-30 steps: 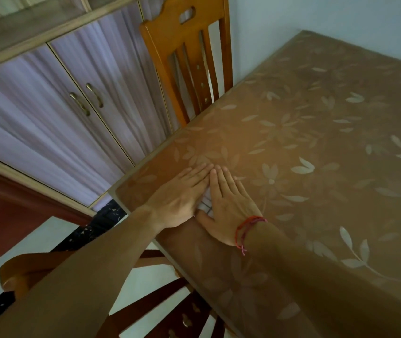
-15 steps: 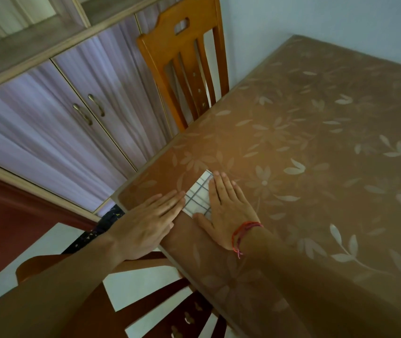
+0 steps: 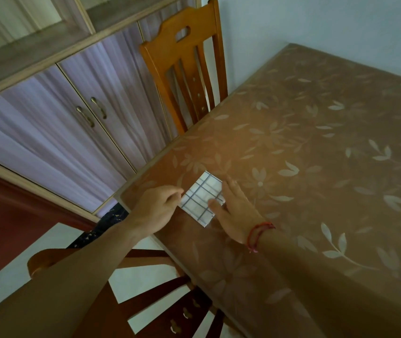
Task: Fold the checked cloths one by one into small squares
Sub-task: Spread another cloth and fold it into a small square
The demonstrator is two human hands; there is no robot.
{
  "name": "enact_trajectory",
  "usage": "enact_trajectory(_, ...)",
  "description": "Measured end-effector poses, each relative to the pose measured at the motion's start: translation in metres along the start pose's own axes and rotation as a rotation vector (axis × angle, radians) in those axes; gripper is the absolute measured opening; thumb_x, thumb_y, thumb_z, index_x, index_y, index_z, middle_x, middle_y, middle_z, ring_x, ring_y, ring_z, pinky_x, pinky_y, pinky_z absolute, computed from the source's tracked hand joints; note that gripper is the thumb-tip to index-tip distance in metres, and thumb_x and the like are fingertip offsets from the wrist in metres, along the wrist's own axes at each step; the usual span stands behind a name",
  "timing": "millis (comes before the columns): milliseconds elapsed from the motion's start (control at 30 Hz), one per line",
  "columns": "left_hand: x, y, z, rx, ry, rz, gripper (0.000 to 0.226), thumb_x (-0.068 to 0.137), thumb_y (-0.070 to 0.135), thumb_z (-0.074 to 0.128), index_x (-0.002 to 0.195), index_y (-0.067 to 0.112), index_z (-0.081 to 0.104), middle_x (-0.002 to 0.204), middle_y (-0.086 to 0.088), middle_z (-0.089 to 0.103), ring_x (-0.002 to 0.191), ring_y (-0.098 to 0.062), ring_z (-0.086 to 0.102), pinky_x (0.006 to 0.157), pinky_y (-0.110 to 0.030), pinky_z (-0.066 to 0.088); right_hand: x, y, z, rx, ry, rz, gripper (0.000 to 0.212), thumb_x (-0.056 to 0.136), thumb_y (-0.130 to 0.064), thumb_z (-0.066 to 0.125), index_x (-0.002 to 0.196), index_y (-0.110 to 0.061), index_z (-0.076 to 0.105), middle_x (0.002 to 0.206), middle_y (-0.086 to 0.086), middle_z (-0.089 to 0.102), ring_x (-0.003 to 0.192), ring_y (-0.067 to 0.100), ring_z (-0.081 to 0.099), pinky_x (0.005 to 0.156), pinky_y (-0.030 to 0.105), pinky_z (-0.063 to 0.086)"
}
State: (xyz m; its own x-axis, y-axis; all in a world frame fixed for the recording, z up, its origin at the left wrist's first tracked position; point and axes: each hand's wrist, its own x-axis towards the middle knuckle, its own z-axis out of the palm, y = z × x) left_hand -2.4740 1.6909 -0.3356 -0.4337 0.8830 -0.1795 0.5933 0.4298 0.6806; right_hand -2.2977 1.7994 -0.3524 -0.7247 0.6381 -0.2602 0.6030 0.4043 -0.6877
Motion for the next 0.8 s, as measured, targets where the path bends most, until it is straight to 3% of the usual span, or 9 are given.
enact_trajectory(67, 0.008, 0.012, -0.004, -0.076, 0.058, -0.104, 0.030, 0.102, 0.023, 0.045, 0.122, 0.015, 0.065, 0.122, 0.005, 0.064, 0.111, -0.005, 0.054, 0.094, -0.013, 0.037, -0.008, -0.007, -0.008, 0.204, 0.161, 0.076, 0.067, 0.085, -0.061, 0.029, 0.141, -0.026, 0.040, 0.147, -0.002, 0.041, 0.136, 0.017, 0.038, 0.110, 0.042, 0.038)
enact_trajectory(100, 0.014, 0.014, -0.004, -0.147, 0.064, -0.165, 0.028, 0.102, 0.025, 0.046, 0.120, 0.017, 0.067, 0.119, 0.007, 0.064, 0.112, -0.007, 0.056, 0.099, -0.022, 0.040, -0.015, -0.010, -0.011, 0.288, 0.239, 0.121, 0.051, 0.088, -0.056, 0.033, 0.127, -0.032, 0.054, 0.132, -0.004, 0.055, 0.123, 0.016, 0.051, 0.101, 0.040, 0.046)
enact_trajectory(133, 0.019, 0.015, -0.004, -0.246, 0.078, -0.224, 0.026, 0.100, 0.026, 0.049, 0.116, 0.019, 0.068, 0.116, 0.008, 0.065, 0.111, -0.009, 0.058, 0.103, -0.030, 0.042, -0.021, -0.013, -0.013, 0.401, 0.301, 0.185, 0.035, 0.090, -0.050, 0.039, 0.110, -0.034, 0.062, 0.112, -0.005, 0.065, 0.107, 0.015, 0.060, 0.091, 0.039, 0.051)
enact_trajectory(200, 0.027, 0.016, -0.002, -0.455, 0.090, -0.301, 0.020, 0.096, 0.023, 0.055, 0.108, 0.019, 0.070, 0.111, 0.004, 0.068, 0.105, -0.011, 0.063, 0.101, -0.036, 0.048, -0.029, -0.017, -0.014, 0.716, 0.348, 0.309, 0.025, 0.091, -0.041, 0.048, 0.092, -0.029, 0.071, 0.086, -0.004, 0.072, 0.088, 0.017, 0.067, 0.082, 0.041, 0.055)
enact_trajectory(300, 0.035, 0.020, 0.004, -0.624, 0.074, -0.344, 0.017, 0.094, 0.015, 0.058, 0.105, 0.012, 0.071, 0.109, -0.005, 0.069, 0.103, -0.015, 0.064, 0.098, -0.034, 0.050, -0.038, -0.023, -0.014, 1.094, 0.340, 0.446, 0.025, 0.089, -0.034, 0.058, 0.089, -0.015, 0.074, 0.086, 0.007, 0.074, 0.090, 0.024, 0.071, 0.087, 0.045, 0.055)
enact_trajectory(400, 0.038, 0.026, 0.006, -0.646, 0.047, -0.345, 0.019, 0.093, 0.013, 0.059, 0.107, 0.007, 0.070, 0.108, -0.005, 0.069, 0.105, -0.017, 0.063, 0.097, -0.033, 0.049, -0.042, -0.030, -0.015, 1.257, 0.292, 0.457, 0.020, 0.095, -0.027, 0.055, 0.089, -0.016, 0.071, 0.078, -0.005, 0.076, 0.076, 0.008, 0.072, 0.083, 0.036, 0.057)
enact_trajectory(633, 0.038, 0.028, 0.009, -0.661, -0.005, -0.346, 0.022, 0.093, 0.012, 0.058, 0.111, 0.002, 0.068, 0.110, -0.009, 0.068, 0.107, -0.018, 0.063, 0.092, -0.028, 0.051, -0.038, -0.040, -0.024, 1.389, 0.260, 0.487, 0.024, 0.095, -0.028, 0.052, 0.083, -0.015, 0.069, 0.075, -0.003, 0.075, 0.073, 0.010, 0.071, 0.069, 0.032, 0.054)
enact_trajectory(800, 0.036, 0.029, 0.008, -0.675, 0.003, -0.345, 0.018, 0.093, 0.009, 0.057, 0.104, 0.002, 0.070, 0.107, -0.012, 0.069, 0.104, -0.020, 0.064, 0.093, -0.029, 0.051, -0.033, -0.041, -0.024, 1.392, 0.298, 0.509, 0.023, 0.092, -0.031, 0.056, 0.081, -0.016, 0.070, 0.075, -0.003, 0.075, 0.083, 0.013, 0.069, 0.076, 0.038, 0.055)
